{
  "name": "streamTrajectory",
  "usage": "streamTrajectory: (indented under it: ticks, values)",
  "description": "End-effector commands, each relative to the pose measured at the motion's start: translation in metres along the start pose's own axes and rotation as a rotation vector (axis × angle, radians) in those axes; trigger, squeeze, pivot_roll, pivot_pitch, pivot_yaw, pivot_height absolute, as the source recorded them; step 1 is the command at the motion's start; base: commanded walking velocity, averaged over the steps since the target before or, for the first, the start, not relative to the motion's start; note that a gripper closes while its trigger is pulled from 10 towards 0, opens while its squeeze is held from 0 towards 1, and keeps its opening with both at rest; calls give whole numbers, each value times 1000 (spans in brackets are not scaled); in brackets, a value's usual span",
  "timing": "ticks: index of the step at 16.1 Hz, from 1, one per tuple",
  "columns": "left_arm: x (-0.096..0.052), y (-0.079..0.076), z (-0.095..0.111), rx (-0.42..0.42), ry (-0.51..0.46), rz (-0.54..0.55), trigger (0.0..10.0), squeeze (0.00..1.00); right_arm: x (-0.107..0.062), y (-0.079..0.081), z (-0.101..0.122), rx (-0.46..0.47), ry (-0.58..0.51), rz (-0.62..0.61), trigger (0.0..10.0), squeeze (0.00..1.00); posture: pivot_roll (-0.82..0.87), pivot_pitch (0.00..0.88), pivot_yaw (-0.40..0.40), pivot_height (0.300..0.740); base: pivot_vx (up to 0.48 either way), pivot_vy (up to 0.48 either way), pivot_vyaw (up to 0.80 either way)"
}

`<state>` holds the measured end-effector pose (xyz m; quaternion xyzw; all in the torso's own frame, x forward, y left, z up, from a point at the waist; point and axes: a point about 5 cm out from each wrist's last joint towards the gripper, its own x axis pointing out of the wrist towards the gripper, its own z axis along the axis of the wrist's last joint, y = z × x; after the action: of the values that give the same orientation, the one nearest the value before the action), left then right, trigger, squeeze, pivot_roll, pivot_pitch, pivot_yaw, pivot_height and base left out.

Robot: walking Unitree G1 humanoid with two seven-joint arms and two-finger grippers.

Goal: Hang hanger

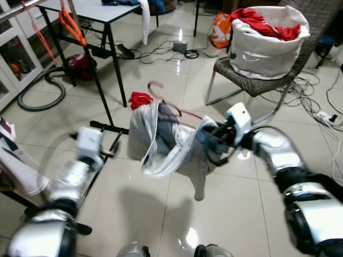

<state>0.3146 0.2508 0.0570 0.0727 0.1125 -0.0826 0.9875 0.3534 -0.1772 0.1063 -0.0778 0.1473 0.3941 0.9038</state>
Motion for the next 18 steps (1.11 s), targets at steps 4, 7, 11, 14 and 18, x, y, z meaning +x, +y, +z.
streamTrajectory:
  ticks: [4,7,11,14,18]
  values:
    - [0,-6,7,92,-3,-214,10000,0,-12,-12,35,-127,8,127,10000,0,-88,0,-5,740,0,0,0]
    - [3,-11,19,105,-44,-373,10000,0,-19,-18,38,-144,42,146,10000,0,-87,0,-6,740,0,0,0]
    - [6,-11,34,-71,-134,-446,10000,0,-24,-22,48,-75,15,193,10000,0,-93,0,-8,740,0,0,0]
    - [10,-19,48,-163,-226,-561,10000,0,-24,-20,60,-7,-47,259,10000,0,-94,0,-13,740,0,0,0]
    - [11,-29,51,-151,-238,-651,10000,0,-24,-15,72,5,-77,334,10000,0,-100,0,-17,740,0,0,0]
